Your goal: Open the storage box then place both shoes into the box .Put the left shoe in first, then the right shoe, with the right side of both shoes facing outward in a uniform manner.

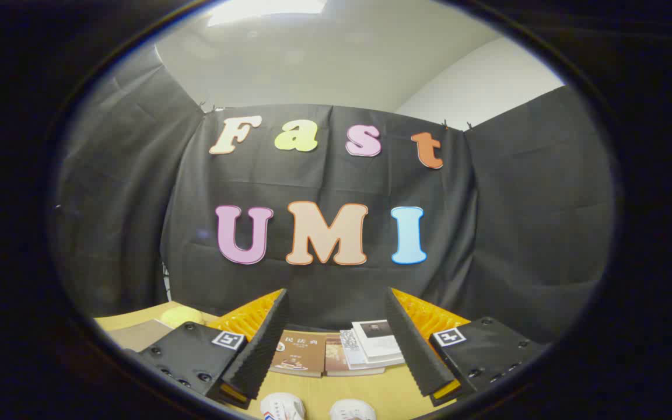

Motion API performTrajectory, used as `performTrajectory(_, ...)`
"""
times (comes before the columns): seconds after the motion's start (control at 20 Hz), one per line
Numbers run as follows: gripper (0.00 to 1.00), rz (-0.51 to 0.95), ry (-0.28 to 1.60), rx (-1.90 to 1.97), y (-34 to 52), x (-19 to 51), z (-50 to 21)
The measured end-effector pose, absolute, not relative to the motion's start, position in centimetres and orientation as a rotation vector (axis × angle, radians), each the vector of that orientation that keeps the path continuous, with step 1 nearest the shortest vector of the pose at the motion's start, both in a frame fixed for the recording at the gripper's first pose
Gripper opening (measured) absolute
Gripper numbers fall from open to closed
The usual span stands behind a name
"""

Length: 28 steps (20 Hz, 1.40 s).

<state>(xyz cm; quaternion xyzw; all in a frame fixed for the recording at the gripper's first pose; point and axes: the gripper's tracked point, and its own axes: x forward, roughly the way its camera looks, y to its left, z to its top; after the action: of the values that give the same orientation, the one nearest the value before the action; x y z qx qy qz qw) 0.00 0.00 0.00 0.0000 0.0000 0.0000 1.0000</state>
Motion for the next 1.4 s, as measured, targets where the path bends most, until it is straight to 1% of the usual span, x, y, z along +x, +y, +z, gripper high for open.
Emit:
performTrajectory(0.5,1.0,-0.026,-0.028,-0.014,-2.3,1.0,1.5)
performTrajectory(0.9,1.0,-0.038,-0.037,-0.035,-2.5,0.8,1.9)
performTrajectory(1.2,1.0,0.015,-0.015,-0.021,-1.7,-0.9,0.4)
performTrajectory(1.3,1.0,0.046,0.005,-0.017,-1.1,-1.4,-0.6)
performTrajectory(1.4,1.0,0.107,0.039,0.001,0.5,-2.1,-1.8)
